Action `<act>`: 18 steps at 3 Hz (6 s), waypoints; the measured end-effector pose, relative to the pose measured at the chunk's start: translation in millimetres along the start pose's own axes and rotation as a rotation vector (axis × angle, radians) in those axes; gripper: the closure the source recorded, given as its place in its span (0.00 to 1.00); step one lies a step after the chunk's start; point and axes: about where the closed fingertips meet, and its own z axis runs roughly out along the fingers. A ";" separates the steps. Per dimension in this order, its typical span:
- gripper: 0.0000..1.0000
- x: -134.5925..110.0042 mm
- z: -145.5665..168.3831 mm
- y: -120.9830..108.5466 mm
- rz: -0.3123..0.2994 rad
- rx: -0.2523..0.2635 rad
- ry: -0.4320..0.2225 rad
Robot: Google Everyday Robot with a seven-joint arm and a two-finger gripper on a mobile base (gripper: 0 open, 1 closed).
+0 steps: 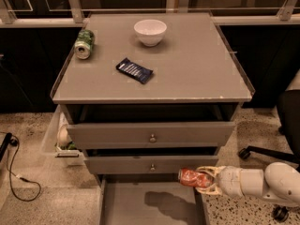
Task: Pick coke can from bottom drawer and place on counter
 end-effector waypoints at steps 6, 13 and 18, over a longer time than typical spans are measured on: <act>1.00 -122.0 -95.6 -79.5 -0.192 -0.094 0.123; 1.00 -231.9 -149.2 -261.0 -0.259 -0.020 0.168; 1.00 -212.2 -94.8 -380.5 0.104 0.046 0.006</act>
Offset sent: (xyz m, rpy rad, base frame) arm -0.0188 0.0040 0.0605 -0.0937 -0.0461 0.0727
